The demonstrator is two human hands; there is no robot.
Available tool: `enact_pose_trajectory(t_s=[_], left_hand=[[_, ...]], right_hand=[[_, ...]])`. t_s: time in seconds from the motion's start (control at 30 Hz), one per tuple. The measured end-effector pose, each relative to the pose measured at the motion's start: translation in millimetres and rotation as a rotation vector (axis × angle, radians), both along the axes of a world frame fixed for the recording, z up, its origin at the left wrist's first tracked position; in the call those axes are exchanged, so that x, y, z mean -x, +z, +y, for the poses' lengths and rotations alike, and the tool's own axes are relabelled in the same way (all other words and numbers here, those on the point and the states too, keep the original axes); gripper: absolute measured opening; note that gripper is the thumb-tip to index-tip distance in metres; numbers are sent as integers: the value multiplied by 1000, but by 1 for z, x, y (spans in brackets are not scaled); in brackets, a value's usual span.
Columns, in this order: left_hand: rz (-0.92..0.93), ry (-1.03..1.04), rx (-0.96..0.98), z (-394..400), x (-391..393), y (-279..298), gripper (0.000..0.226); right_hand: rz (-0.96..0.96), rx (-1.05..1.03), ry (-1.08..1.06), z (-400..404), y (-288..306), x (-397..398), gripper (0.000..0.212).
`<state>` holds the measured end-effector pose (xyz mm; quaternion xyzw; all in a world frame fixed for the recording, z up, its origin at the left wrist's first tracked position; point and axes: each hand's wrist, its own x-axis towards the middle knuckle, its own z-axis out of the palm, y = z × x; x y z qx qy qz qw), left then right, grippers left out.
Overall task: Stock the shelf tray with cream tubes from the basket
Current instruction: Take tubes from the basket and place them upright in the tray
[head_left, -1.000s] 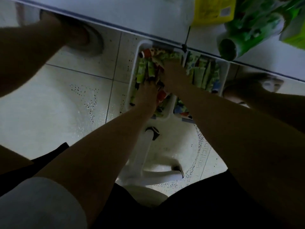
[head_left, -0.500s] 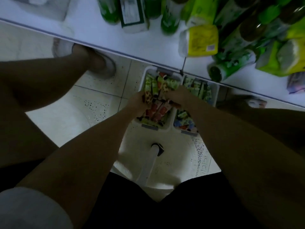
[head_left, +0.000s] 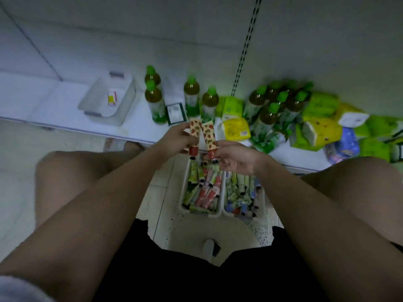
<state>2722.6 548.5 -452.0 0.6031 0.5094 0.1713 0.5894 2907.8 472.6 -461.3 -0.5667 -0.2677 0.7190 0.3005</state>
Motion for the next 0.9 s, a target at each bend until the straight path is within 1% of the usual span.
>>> enact_pose_trajectory(t_s=[0.1,0.17,0.2,0.27,0.33,0.43,0.53,0.6,0.7,0.8,0.9], left_hand=[[-31,-36,-122,3,2,49,25],[-67,-62,-194,5,6,85,24],[-90,-78,-231,5,9,106,26],[-120,-103,-310,5,14,151,29],[-139,-112,-401,6,20,195,32],[-149,-111,-521,10,29,257,32],[-178,-76,-588,18,38,308,31],[-195,-45,-619,25,43,333,26],[-261,-6,-636,44,47,357,21],[-331,69,-661,68,46,367,25],[-383,127,-659,94,38,368,34]], right_hand=[[-17,-104,10,6,48,6,12],[-56,-188,23,11,85,10,9],[-78,-242,33,14,106,13,15],[-144,-347,59,17,151,19,36],[-219,-461,75,19,196,25,45],[-360,-655,92,19,259,34,44],[-486,-800,57,25,310,37,34],[-556,-865,28,32,335,36,30],[-584,-899,-50,48,362,27,33],[-635,-935,-71,69,378,20,18],[-721,-956,-105,95,387,15,16]])
